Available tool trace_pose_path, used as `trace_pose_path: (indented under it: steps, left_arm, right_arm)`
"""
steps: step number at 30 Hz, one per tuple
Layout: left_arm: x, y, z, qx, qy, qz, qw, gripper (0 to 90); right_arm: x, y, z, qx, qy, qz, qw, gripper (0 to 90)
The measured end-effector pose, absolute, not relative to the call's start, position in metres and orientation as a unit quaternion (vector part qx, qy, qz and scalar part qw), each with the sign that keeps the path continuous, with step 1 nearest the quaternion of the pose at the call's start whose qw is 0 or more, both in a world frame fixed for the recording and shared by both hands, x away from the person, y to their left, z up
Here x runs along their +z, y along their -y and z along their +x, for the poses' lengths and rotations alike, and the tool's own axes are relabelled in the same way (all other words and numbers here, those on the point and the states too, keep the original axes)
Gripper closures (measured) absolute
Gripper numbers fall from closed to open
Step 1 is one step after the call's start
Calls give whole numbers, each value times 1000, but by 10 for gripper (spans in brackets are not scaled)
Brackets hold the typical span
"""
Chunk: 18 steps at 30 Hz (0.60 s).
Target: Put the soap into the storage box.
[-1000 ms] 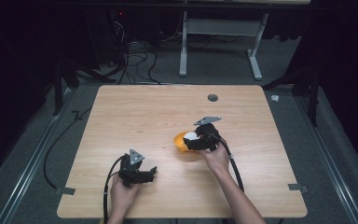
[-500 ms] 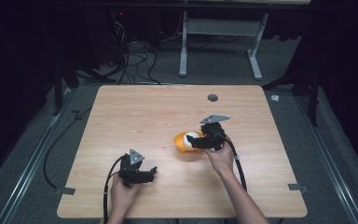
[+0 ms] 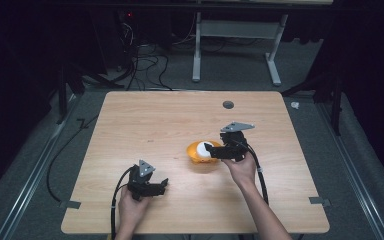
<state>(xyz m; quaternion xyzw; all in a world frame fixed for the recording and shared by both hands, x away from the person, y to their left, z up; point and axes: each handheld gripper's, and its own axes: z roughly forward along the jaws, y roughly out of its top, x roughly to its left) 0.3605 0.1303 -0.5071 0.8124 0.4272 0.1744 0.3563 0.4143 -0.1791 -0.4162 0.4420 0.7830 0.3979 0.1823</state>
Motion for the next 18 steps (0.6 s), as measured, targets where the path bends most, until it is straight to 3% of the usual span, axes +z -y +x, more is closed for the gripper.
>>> trace_pose_path:
  steps: [18]
  left_arm:
    - [-507, -130, 360, 174, -427, 812, 356, 158]
  right_arm:
    - [-411, 190, 405, 403, -780, 440, 190, 278]
